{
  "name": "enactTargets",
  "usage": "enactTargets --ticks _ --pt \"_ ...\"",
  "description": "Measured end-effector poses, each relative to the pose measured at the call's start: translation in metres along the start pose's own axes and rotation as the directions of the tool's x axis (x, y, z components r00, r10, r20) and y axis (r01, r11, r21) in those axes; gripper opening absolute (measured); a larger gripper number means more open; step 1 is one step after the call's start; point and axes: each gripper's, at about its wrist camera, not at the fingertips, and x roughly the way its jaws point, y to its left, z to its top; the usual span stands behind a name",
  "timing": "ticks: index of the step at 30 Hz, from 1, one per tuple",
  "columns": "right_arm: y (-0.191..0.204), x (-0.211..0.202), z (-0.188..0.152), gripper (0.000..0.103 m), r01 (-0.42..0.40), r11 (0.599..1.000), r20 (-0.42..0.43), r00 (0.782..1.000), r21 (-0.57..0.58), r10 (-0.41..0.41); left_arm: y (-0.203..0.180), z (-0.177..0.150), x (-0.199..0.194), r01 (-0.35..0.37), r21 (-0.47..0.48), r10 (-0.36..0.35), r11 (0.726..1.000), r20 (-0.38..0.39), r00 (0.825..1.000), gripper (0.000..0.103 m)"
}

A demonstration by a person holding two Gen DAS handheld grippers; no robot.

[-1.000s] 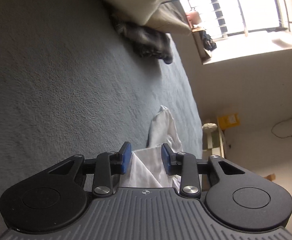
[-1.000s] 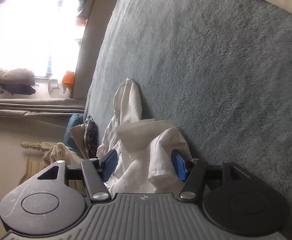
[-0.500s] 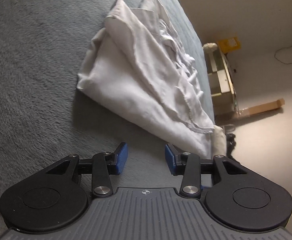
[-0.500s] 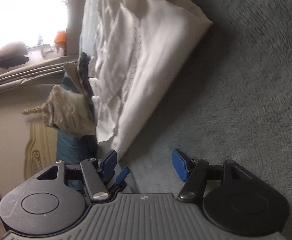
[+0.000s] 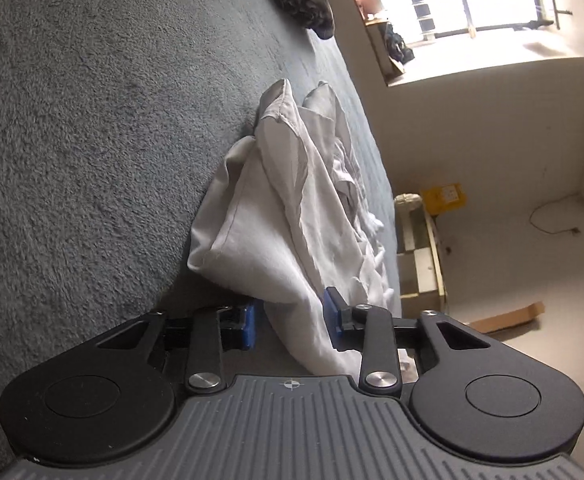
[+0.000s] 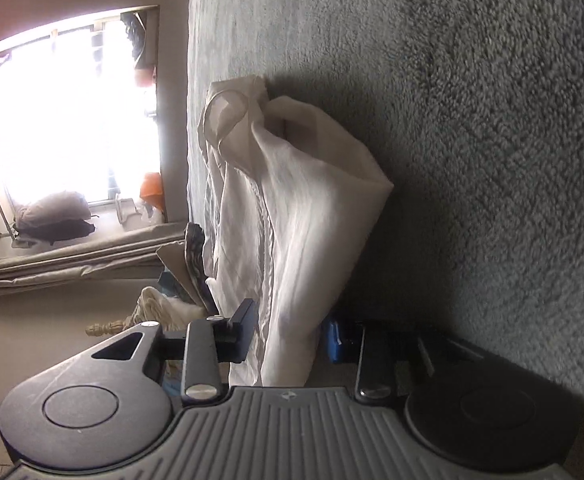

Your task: Fold clothes

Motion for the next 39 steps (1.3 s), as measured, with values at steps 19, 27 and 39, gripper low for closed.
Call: enactTargets --ticks 19,27,39 --pt "0.016 -0.014 -0.022 0.002 0.085 0.983 0.124 0.990 -0.165 -0.065 -0.049 -0.010 -0.033 -0.160 0.266 0.134 0.951 0.113 0.985 0.000" --pt "0.006 -0.050 -0.063 0.001 0.087 0.984 0.076 0.994 -0.153 -0.076 -0.053 -0.024 -0.085 -0.159 0.328 0.162 0.931 0.020 0.987 0.000" --pt "-0.044 -0.097 -0.136 0.002 0.204 0.977 -0.094 0.973 -0.054 -0.209 -0.005 -0.034 -0.142 -0.188 0.277 0.260 0.942 -0.253 0.932 0.000"
